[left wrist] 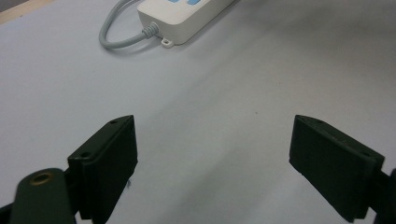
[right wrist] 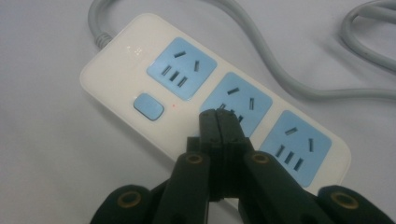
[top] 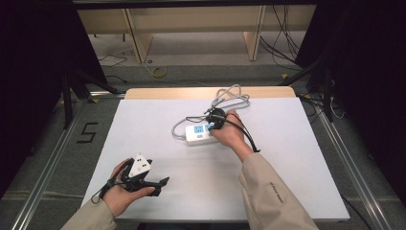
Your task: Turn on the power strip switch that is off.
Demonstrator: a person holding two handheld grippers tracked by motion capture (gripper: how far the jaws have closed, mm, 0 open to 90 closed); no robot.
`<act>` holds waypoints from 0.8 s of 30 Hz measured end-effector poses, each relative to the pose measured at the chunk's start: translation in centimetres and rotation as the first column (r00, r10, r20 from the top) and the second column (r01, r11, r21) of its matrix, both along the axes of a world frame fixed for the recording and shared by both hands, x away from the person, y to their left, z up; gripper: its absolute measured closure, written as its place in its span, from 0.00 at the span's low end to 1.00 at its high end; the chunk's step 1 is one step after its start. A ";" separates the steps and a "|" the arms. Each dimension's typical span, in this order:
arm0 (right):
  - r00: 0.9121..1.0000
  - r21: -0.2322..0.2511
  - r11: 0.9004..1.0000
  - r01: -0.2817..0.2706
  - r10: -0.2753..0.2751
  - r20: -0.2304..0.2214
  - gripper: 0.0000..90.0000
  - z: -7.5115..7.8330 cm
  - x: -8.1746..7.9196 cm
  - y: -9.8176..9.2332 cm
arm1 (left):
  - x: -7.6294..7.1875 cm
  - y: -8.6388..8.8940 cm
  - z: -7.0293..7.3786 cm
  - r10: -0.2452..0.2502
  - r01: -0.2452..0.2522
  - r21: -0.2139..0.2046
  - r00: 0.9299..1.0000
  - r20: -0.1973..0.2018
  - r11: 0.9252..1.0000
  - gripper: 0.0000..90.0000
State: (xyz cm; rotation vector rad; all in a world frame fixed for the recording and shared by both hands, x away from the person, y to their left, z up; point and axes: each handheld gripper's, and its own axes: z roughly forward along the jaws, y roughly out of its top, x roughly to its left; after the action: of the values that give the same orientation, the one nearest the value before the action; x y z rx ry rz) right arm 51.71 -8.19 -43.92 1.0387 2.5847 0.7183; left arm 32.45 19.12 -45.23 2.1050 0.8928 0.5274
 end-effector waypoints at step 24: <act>1.000 -0.034 0.999 0.003 -0.004 -0.001 1.00 -0.3 -0.2 0.5 | 0.0 0.0 -0.1 0.004 -0.004 -0.002 1.000 -0.002 1.000 0.16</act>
State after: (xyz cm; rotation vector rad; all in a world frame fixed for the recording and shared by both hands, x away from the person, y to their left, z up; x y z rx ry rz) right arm 51.48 -7.70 -44.24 1.0335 2.5862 0.6711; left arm 32.45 19.08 -45.28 2.1024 0.8984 0.5267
